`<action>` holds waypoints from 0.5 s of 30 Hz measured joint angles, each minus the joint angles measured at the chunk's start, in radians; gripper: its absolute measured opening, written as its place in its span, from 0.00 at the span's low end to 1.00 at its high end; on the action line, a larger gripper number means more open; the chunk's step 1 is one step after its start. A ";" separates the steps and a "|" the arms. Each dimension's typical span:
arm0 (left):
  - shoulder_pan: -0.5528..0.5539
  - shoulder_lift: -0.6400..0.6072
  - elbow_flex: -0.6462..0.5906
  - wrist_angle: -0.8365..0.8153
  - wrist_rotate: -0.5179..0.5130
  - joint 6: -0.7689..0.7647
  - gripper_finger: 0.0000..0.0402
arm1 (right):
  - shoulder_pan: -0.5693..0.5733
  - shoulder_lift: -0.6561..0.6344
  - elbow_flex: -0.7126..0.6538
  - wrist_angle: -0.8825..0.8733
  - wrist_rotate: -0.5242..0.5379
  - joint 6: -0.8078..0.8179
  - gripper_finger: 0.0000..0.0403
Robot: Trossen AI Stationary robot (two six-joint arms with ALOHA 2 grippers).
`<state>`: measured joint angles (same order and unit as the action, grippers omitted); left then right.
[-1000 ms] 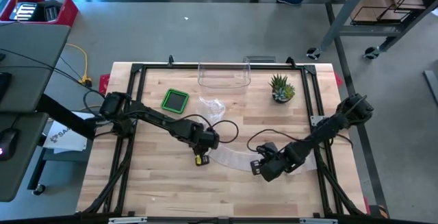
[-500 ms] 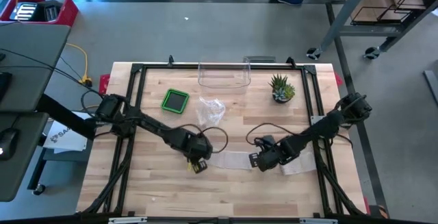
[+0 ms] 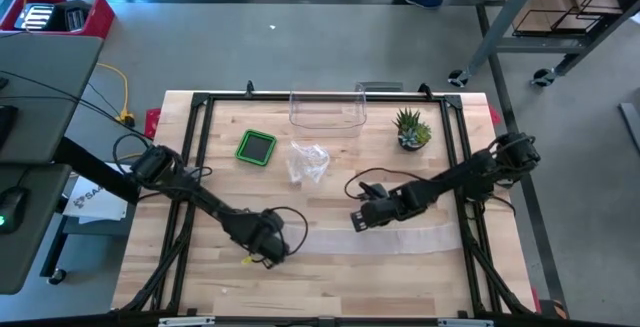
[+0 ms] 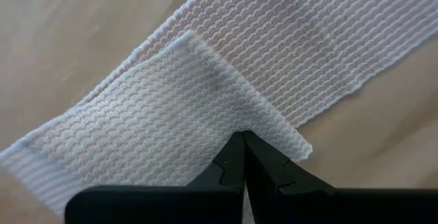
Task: Roll bandage
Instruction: Roll the bandage
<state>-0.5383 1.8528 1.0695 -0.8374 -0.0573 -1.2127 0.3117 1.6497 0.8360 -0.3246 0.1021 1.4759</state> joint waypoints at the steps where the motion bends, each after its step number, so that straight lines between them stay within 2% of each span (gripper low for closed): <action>1: -0.005 0.000 0.000 -0.026 0.000 0.008 0.00 | -0.004 0.000 0.000 0.010 0.000 -0.001 0.00; 6: -0.021 0.001 -0.004 -0.106 0.000 0.020 0.00 | -0.004 0.000 0.000 0.015 -0.001 -0.015 0.00; 15: -0.017 -0.048 -0.009 -0.095 0.002 -0.002 0.00 | 0.005 -0.018 0.000 0.023 0.003 -0.011 0.00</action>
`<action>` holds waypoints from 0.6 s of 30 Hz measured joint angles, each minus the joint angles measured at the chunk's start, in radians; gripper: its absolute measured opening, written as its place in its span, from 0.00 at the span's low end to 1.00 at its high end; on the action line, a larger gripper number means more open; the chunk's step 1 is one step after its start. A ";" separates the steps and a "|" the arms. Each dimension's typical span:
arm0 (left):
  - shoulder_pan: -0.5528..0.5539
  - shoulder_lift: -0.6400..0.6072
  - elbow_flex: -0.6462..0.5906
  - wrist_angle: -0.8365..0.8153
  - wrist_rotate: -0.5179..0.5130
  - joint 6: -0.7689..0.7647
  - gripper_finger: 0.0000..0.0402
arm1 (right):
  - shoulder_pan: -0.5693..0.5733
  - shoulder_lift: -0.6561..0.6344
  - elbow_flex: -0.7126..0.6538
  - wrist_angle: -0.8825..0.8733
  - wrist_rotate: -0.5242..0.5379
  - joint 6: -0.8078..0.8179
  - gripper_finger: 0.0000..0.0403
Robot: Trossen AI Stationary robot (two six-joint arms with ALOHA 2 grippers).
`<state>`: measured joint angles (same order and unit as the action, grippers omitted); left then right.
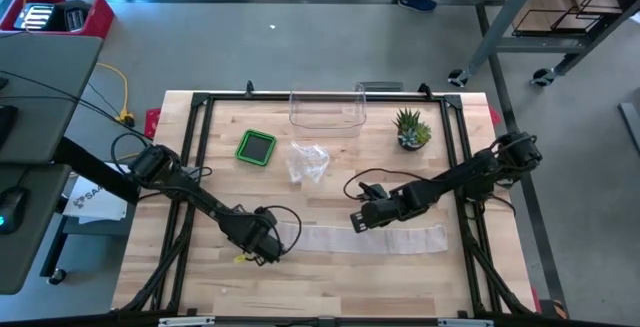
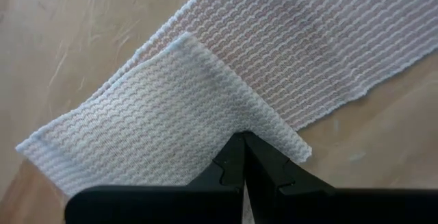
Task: Roll bandage
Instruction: Roll the bandage
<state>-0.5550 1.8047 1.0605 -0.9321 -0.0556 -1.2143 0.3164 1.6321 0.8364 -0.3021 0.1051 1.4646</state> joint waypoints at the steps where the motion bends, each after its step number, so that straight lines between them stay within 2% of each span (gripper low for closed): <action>1: 0.003 -0.011 -0.001 0.000 -0.014 -0.010 0.00 | 0.000 -0.004 0.000 0.000 0.007 -0.002 0.00; 7: 0.033 -0.084 0.001 -0.014 -0.068 -0.022 0.00 | -0.010 -0.041 0.000 0.010 0.064 -0.007 0.00; 12: 0.034 -0.147 0.003 -0.091 -0.095 -0.032 0.00 | -0.023 -0.056 0.000 0.065 0.092 -0.008 0.00; 15: 0.002 -0.214 0.002 -0.148 -0.141 -0.051 0.00 | -0.029 -0.054 0.000 0.200 0.088 -0.026 0.00; 18: -0.072 -0.301 -0.010 -0.161 -0.242 -0.124 0.00 | -0.030 -0.022 0.002 0.373 0.089 -0.038 0.00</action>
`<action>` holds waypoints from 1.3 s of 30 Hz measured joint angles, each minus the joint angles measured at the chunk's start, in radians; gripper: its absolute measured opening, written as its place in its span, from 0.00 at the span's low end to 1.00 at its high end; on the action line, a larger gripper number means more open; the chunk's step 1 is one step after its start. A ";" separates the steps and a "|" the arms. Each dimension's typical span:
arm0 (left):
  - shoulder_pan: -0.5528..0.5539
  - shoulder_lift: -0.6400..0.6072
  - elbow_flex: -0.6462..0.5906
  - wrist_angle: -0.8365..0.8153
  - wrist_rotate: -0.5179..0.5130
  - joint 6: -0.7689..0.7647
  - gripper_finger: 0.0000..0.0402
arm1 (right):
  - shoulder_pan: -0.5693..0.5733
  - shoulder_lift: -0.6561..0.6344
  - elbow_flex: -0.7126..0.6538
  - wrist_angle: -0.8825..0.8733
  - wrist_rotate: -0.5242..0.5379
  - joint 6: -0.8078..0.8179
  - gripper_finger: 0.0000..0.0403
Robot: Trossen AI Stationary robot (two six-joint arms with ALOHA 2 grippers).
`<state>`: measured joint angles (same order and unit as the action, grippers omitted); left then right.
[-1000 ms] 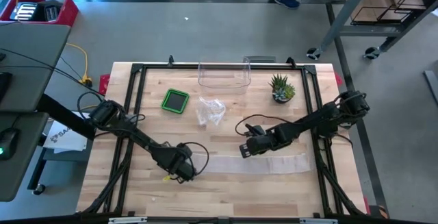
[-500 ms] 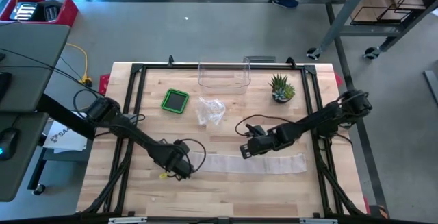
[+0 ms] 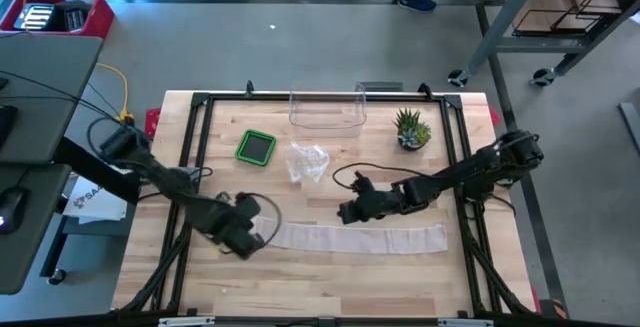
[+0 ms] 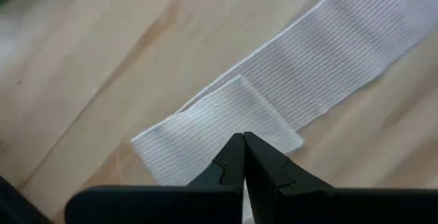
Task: Roll bandage
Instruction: Roll the bandage
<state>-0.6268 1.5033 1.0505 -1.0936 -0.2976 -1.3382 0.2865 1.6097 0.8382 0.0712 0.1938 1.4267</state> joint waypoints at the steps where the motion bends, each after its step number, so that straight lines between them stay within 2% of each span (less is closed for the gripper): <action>1: -0.021 -0.032 -0.012 -0.001 -0.028 -0.043 0.00 | -0.005 0.018 0.008 0.033 0.000 -0.013 0.00; 3: -0.062 -0.093 -0.061 -0.004 -0.032 -0.150 0.00 | -0.008 0.067 0.066 0.039 -0.003 -0.036 0.01; 6: -0.105 -0.153 -0.154 -0.011 0.058 -0.308 0.00 | -0.013 0.167 0.206 0.020 -0.024 -0.128 0.06; 12: -0.162 -0.218 -0.242 -0.001 0.230 -0.506 0.00 | -0.018 0.388 0.555 -0.018 -0.076 -0.345 0.24; 16: -0.180 -0.221 -0.280 0.060 0.319 -0.517 0.00 | -0.041 0.528 0.758 -0.151 -0.143 -0.292 0.41; 21: -0.186 -0.222 -0.357 0.191 0.305 -0.535 0.00 | -0.064 0.697 0.975 -0.177 -0.201 -0.133 0.57; 24: -0.186 -0.227 -0.399 0.207 0.289 -0.534 0.00 | -0.066 0.801 1.106 -0.191 -0.200 -0.076 0.59; 31: -0.208 -0.263 -0.448 0.204 0.291 -0.400 0.00 | -0.065 0.981 1.372 -0.290 -0.188 0.088 0.59; 35: -0.212 -0.287 -0.477 0.227 0.285 -0.369 0.00 | -0.065 1.012 1.443 -0.408 -0.163 0.094 0.59; 39: -0.212 -0.296 -0.535 0.387 0.271 -0.377 0.00 | -0.068 1.011 1.489 -0.566 -0.148 0.105 0.59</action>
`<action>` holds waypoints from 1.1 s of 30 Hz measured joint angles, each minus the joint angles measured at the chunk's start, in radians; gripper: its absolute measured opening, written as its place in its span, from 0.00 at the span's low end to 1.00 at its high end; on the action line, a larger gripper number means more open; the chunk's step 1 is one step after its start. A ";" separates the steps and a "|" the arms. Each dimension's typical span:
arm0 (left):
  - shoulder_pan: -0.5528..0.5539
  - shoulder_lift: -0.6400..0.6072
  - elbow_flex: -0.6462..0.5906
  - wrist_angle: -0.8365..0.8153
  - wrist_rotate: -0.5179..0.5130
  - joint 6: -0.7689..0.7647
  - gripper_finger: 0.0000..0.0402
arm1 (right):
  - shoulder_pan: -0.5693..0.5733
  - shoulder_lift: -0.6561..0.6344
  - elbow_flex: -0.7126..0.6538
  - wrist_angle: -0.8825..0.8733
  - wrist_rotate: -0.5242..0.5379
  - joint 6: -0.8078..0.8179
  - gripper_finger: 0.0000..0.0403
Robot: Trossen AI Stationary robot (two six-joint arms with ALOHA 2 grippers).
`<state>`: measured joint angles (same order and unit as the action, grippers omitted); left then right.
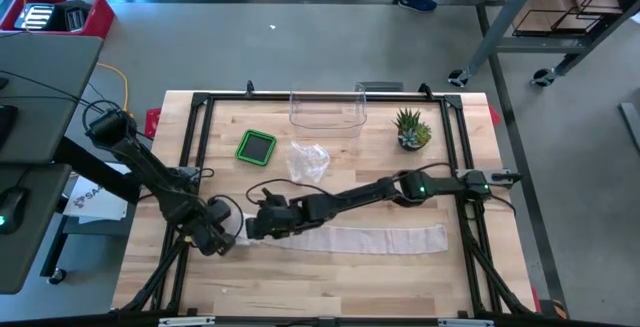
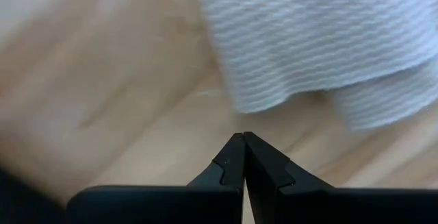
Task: Roll bandage
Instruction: Roll the bandage
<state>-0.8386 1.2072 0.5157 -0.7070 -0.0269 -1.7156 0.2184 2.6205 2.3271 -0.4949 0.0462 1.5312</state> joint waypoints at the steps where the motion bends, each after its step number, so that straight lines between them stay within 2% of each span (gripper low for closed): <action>1: 0.000 0.000 -0.015 0.044 -0.005 -0.014 0.00 | -0.001 0.000 0.002 -0.020 -0.010 0.013 0.59; 6: -0.001 -0.002 -0.051 0.120 -0.028 -0.150 0.00 | -0.001 0.000 0.002 -0.021 -0.025 0.018 0.59; 17: 0.009 0.024 -0.053 0.205 -0.133 -0.253 0.00 | -0.017 0.000 0.000 -0.075 -0.024 -0.026 0.59; 21: -0.009 -0.020 0.014 0.177 -0.162 -0.248 0.00 | -0.024 -0.001 0.000 -0.069 -0.045 -0.058 0.59; 23: -0.028 -0.036 0.062 0.122 -0.159 -0.234 0.00 | -0.026 -0.001 0.000 -0.071 -0.051 -0.071 0.59; 27: -0.055 -0.047 0.108 -0.157 -0.198 -0.350 0.00 | -0.028 -0.001 0.000 -0.069 -0.055 -0.074 0.59; 33: -0.049 -0.063 0.088 -0.266 -0.169 -0.418 0.00 | -0.028 -0.001 0.000 -0.065 -0.066 -0.074 0.59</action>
<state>-0.8874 1.1445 0.6034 -0.9726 -0.1964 -2.1339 0.1902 2.6198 2.3268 -0.5598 -0.0197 1.4574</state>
